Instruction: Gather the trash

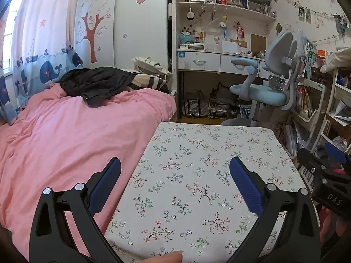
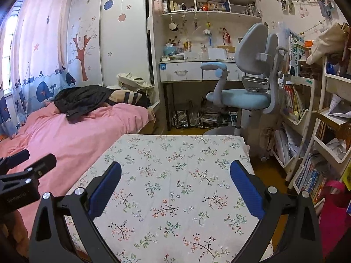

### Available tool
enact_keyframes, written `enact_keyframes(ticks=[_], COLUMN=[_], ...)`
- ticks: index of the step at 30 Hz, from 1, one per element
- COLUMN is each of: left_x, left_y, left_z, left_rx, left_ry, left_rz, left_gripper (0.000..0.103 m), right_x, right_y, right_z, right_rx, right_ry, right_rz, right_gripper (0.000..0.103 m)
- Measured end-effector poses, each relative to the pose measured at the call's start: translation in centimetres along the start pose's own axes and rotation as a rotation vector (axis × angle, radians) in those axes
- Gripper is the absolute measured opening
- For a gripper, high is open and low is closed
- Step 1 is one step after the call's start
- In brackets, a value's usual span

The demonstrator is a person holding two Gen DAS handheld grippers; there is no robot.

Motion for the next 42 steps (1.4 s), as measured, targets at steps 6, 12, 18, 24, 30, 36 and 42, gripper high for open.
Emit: enact_keyframes(ticks=[6,12,18,24,30,36,42], left_x=[0.4,0.5,0.3,0.2,0.1,0.0,-0.4], left_y=[-0.2,-0.4,-0.4,-0.7,-1.0,-1.4,-1.4], left_z=[-0.1,-0.2,-0.1,0.0,-0.1,0.0,0.2], left_rx=[0.006,0.01,0.005,0.007,0.015,0.021,0.0], left_ry=[0.004,-0.013,-0.022,-0.028,-0.028,-0.009,-0.047], left_rz=[0.012,0.02,0.023,0.023,0.012,-0.017,-0.019], left_gripper=[0.096,0.096,0.096,0.096,0.096,0.096,0.096], right_x=[0.2,0.2,0.2,0.0,-0.2,-0.6,-1.6], right_y=[-0.2,-0.6,-0.9,-1.2,-1.5,-2.2,-5.2], right_z=[0.0,-0.2,-0.3,-0.3,-0.4,-0.6,-3.0], right_rx=[0.007,0.016,0.019,0.023,0.029,0.044,0.164], right_ry=[0.007,0.009,0.009,0.004,0.0,-0.007,0.001], right_rz=[0.003,0.002,0.003,0.003,0.003,0.006,-0.004], right_gripper=[0.095,0.095,0.095,0.095,0.095,0.095,0.095])
Point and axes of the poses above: each gripper's, at about its wrist camera, not at the fingertips, and y roughly against the way its jaws point, x to its left, z to its top, the point moved 10 cm from there along -y, roughly the way its jaws point, and after that the axes turned 9 degrees about y, right-handed, at the moved point
